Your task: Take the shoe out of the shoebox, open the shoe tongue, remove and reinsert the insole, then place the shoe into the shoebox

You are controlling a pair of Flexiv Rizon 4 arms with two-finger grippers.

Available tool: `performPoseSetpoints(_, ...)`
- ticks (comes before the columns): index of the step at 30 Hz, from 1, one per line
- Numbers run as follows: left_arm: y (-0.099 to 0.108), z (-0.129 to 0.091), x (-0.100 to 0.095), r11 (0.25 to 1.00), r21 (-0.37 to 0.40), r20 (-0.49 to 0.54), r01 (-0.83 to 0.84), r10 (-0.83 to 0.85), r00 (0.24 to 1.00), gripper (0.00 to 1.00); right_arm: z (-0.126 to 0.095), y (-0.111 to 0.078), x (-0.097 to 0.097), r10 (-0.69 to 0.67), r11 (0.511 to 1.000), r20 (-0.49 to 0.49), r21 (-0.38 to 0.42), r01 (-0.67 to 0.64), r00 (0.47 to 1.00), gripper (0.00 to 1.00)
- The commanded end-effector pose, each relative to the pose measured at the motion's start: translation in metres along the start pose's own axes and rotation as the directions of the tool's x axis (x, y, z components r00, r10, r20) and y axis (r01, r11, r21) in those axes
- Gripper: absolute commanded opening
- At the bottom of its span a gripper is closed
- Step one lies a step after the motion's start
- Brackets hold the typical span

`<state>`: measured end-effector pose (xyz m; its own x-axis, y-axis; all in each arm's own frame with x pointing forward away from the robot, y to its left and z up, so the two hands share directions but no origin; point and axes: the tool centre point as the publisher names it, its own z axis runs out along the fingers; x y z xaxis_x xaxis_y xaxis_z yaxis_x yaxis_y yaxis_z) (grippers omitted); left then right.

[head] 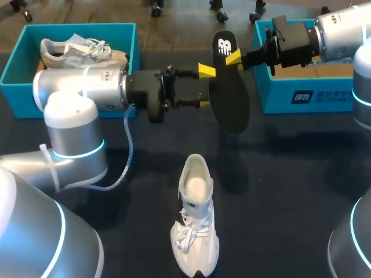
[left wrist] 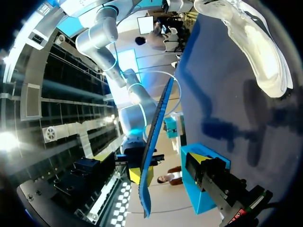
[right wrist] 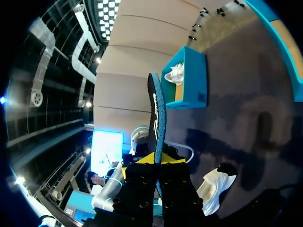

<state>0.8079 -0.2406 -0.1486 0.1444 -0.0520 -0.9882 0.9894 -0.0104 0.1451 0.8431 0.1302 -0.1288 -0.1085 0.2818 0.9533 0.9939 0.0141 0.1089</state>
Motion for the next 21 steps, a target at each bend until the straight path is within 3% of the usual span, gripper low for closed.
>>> performPoseSetpoints(1, -0.0020, 0.0066, -0.0025, 1.000, -0.009, -0.003, 0.003, -0.003, 1.000, 0.98, 0.0013, 0.0010, 0.0002, 0.001, 1.000, 0.003, 0.002, -0.001, 1.000, 0.00)
performPoseSetpoints(9, -0.0026, 0.0080, -0.0060, 1.000, -0.024, -0.026, 0.011, -0.011, 1.000, 0.74, 0.0013, 0.0010, 0.0002, 0.001, 1.000, 0.003, 0.002, -0.001, 1.000, 0.00)
performPoseSetpoints(11, -0.0026, 0.0089, -0.0068, 1.000, -0.024, -0.027, 0.011, -0.012, 1.000, 0.72, 0.0013, 0.0010, 0.0002, 0.001, 1.000, 0.003, 0.002, -0.001, 1.000, 0.00)
performPoseSetpoints(16, -0.0035, 0.0117, -0.0091, 1.000, -0.023, -0.025, 0.010, -0.010, 1.000, 0.53, 0.0013, 0.0010, 0.0002, 0.001, 1.000, 0.003, 0.002, -0.001, 1.000, 0.00)
performPoseSetpoints(21, -0.0028, 0.0155, -0.0107, 1.000, -0.021, -0.025, 0.000, 0.000, 1.000, 0.49, 0.0013, 0.0010, 0.0002, 0.001, 1.000, 0.003, 0.002, -0.001, 1.000, 0.00)
